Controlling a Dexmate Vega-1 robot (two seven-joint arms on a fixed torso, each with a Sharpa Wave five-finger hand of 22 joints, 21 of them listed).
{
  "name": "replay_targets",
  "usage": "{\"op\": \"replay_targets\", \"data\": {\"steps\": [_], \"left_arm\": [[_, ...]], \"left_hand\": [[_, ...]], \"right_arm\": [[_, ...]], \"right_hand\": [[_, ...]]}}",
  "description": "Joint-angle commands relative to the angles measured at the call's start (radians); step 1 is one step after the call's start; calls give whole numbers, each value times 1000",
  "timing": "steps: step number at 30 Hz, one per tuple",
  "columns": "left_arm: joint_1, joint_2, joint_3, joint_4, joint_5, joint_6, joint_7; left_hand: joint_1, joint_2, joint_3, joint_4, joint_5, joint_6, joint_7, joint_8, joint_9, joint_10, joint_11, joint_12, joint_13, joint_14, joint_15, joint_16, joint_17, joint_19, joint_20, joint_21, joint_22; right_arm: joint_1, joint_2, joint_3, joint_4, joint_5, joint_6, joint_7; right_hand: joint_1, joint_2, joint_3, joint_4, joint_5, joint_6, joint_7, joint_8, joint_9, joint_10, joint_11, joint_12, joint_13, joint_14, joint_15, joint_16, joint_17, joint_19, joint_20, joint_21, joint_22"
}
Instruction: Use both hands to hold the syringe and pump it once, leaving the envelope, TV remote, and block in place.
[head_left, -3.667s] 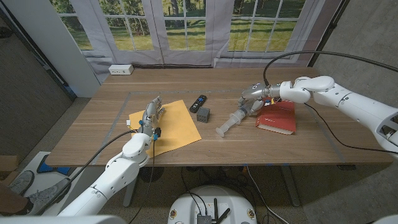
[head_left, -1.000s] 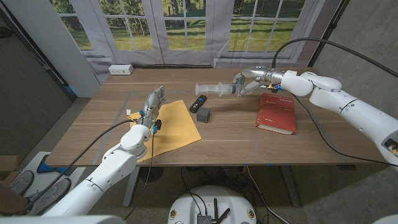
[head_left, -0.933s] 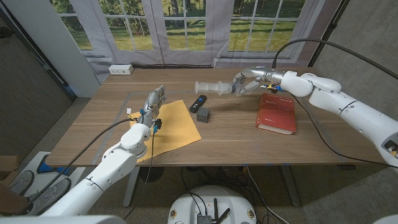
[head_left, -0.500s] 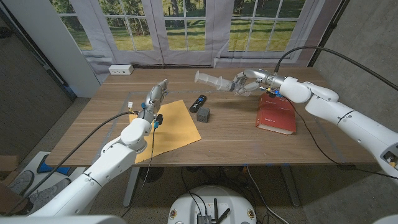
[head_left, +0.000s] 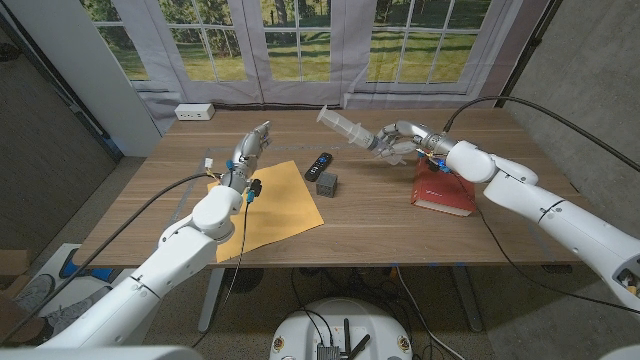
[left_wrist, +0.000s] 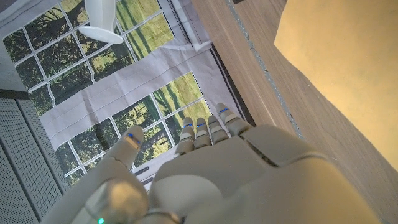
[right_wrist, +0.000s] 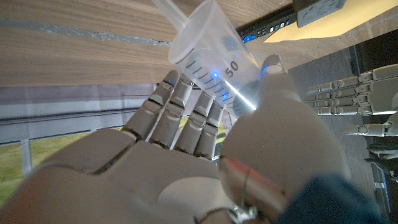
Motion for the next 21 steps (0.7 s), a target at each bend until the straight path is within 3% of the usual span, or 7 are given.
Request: {"op": "replay_targets", "data": {"steps": [1, 13, 21], "left_arm": [[-23, 19, -12, -31, 42, 15, -3], [-77, 40, -8, -48, 64, 59, -38], [-122, 58, -2, -57, 74, 86, -71]], "left_hand": [[9, 72, 4, -8, 0, 7, 1, 5, 4, 5, 1, 4, 4, 2, 1, 0, 4, 10, 2, -3, 2], [11, 74, 2, -13, -1, 10, 2, 5, 4, 6, 1, 4, 4, 3, 2, 0, 4, 11, 5, -3, 2], [12, 75, 0, -15, -1, 12, 2, 5, 4, 8, -3, 4, 4, 3, 2, 0, 5, 12, 6, -3, 2]], "right_arm": [[-66, 20, 22, -30, 102, -62, -54], [-92, 34, 28, -58, 168, -117, -81], [-86, 52, 16, -20, 208, -78, -74]], "right_hand": [[141, 173, -4, 1, 6, 105, -94, -5, 6, 21, -13, -3, 5, 2, -119, -8, 6, 12, -61, 3, 2], [153, 177, -5, -6, 8, 92, -89, -23, 6, 19, -11, -8, 8, 25, -121, -5, 25, 25, -63, 5, 2], [156, 176, -6, -7, 9, 92, -87, -29, 6, 16, -10, -10, 11, 28, -120, -8, 31, 25, -60, 4, 2]]}}
